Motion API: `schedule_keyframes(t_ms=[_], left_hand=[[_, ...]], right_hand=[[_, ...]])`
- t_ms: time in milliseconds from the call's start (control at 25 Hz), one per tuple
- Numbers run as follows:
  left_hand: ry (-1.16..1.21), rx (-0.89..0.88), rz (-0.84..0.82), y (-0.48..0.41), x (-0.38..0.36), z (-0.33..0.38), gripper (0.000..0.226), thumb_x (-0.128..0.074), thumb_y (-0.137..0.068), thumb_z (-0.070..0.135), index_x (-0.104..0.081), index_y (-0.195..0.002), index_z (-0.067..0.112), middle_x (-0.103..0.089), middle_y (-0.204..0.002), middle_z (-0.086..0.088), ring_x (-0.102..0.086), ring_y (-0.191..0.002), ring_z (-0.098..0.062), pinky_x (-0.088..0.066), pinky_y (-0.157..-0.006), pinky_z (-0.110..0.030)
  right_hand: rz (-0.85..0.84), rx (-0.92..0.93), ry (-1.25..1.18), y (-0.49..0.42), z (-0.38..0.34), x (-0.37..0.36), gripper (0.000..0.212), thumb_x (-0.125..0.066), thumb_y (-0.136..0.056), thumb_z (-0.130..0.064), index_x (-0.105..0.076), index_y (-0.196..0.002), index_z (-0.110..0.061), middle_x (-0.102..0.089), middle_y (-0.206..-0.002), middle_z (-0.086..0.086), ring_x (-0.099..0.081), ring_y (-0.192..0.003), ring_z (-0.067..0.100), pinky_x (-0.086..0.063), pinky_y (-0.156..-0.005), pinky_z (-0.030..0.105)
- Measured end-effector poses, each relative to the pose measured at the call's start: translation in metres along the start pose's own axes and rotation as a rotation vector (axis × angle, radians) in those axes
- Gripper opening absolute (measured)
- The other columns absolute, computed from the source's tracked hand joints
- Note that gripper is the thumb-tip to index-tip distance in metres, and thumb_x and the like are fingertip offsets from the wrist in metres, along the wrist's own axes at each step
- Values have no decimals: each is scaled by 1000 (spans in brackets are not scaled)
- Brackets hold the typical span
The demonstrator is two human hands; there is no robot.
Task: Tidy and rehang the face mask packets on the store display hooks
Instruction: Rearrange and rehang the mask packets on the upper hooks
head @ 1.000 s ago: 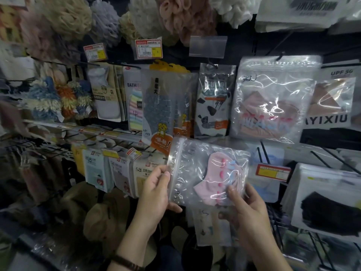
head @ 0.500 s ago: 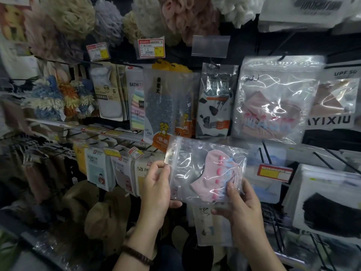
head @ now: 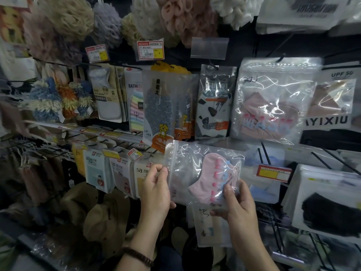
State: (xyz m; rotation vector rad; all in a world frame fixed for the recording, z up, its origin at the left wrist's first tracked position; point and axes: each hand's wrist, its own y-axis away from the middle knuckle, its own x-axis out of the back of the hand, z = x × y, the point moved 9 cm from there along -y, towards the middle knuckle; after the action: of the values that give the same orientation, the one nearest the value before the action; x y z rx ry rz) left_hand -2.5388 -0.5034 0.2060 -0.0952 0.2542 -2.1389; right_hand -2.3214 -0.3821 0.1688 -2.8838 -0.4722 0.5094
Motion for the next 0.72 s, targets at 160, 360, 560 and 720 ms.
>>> schedule_keyframes(t_ms=[160,360,560,720], left_hand=[[-92,-134,-11,-4,2,20,33,-46,-113,31,-56,-81,30,-59,-71,-12,-56,-57,-25,-49,-49,-42],[-322,-431,25,-25,6,88,23,-49,-112,32,-55,-90,31,-60,-77,7,-58,-72,-5,-45,-65,-36],[-546,-684,-86,-20,-32,166,19,-46,-111,40,-54,-95,35,-61,-72,10,-59,-66,-7,-49,-59,-36],[-710,-834,-227,-1,-83,212,14,-45,-109,48,-54,-101,43,-66,-76,16,-64,-73,-14,-51,-63,-37]], right_hand=[[-13,49,91,5,-6,-3,12,-57,-110,-18,-67,-117,-19,-77,-98,-4,-76,-94,27,-65,-72,39],[201,340,391,21,-83,8,42,-71,-99,-29,-56,-138,-32,-70,-115,-12,-69,-106,6,-57,-90,33],[175,670,762,-5,-200,-12,44,-75,-97,-30,-63,-138,-20,-66,-125,-7,-62,-115,8,-49,-98,26],[-43,506,709,-59,-229,-38,31,-77,-94,-46,-72,-121,-32,-75,-107,-15,-71,-103,4,-60,-91,37]])
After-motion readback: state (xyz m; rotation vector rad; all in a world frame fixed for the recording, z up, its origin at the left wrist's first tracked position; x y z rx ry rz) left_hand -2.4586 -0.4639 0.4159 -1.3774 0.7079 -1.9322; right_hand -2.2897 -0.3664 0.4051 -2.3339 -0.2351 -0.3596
